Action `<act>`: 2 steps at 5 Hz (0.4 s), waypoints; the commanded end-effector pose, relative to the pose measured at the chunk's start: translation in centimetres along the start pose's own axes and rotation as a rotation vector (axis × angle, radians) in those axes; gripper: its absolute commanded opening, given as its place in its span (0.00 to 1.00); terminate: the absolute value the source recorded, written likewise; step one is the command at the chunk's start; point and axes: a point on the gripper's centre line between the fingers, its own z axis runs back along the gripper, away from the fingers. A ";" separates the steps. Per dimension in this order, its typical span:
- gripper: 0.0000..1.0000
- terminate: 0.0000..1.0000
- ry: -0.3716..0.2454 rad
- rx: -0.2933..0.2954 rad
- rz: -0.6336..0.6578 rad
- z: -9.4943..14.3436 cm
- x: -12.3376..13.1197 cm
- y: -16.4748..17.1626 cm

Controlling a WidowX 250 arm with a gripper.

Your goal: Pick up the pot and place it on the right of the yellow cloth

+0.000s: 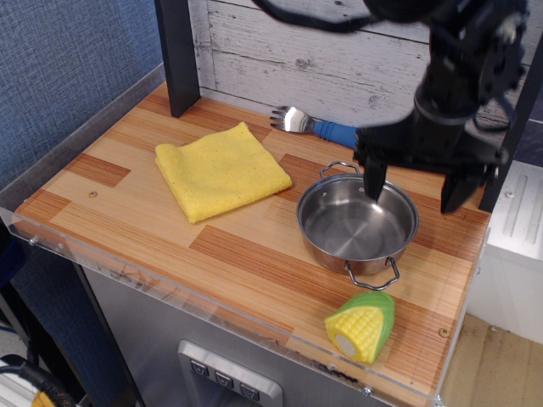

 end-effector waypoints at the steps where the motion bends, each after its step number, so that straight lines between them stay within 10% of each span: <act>1: 1.00 0.00 -0.166 -0.091 0.081 7.9 0.2 0.7; 2: 1.00 0.00 -0.224 -0.121 0.063 9.7 -0.2 1.2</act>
